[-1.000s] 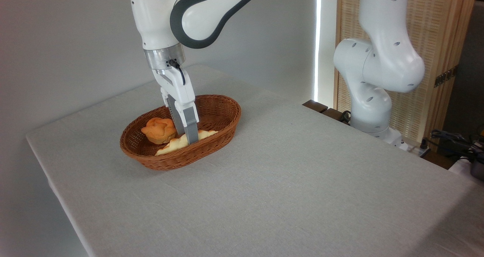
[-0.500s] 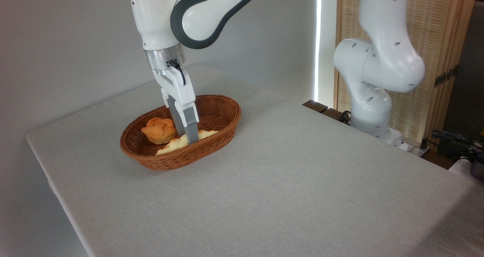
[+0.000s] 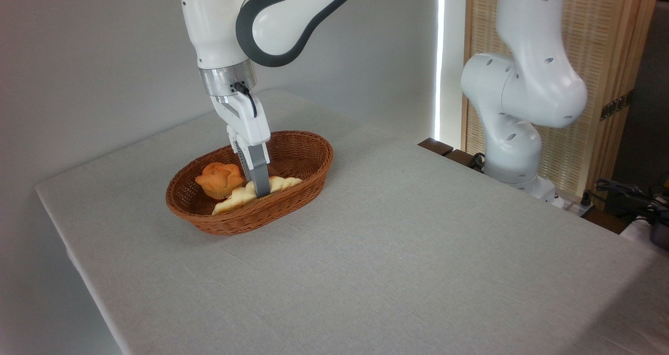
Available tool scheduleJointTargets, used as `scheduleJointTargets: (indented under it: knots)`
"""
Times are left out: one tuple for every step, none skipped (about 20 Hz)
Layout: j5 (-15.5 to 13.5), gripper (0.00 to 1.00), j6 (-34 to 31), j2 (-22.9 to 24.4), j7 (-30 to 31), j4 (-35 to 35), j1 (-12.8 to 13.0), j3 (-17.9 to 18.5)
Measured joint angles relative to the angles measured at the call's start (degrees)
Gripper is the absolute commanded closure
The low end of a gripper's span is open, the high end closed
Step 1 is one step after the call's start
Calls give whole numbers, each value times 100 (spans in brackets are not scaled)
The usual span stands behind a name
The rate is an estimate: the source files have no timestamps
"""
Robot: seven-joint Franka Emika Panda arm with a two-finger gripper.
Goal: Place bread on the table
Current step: 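Close the gripper on the braided roll inside the basket, then lift the braided roll out over the basket rim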
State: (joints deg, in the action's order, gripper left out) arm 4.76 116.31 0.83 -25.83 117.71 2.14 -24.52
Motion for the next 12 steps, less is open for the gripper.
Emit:
scheduleJointTargets:
  knots:
    - [0, 80, 0, 3, 0, 0, -1, 1]
    - [0, 80, 0, 7, 1, -2, -2, 5]
    - [0, 80, 0, 14, 2, -10, -5, 16]
    - [-2, 80, -1, 24, 3, -29, -11, 33]
    - [-16, 80, -16, 29, 5, -46, -16, 42]
    - [-81, 80, -94, 35, 6, -103, -25, 77]
    - [-126, 81, -147, 38, 6, -145, -29, 109]
    - [-212, 81, -286, 41, 6, -244, -33, 189]
    - [-279, 81, -449, 44, -2, -368, -40, 280]
    - [-337, 81, -637, 48, -24, -508, -47, 369]
    - [-390, 81, -821, 53, -80, -639, -51, 458]
    - [-416, 81, -923, 56, -121, -712, -52, 507]
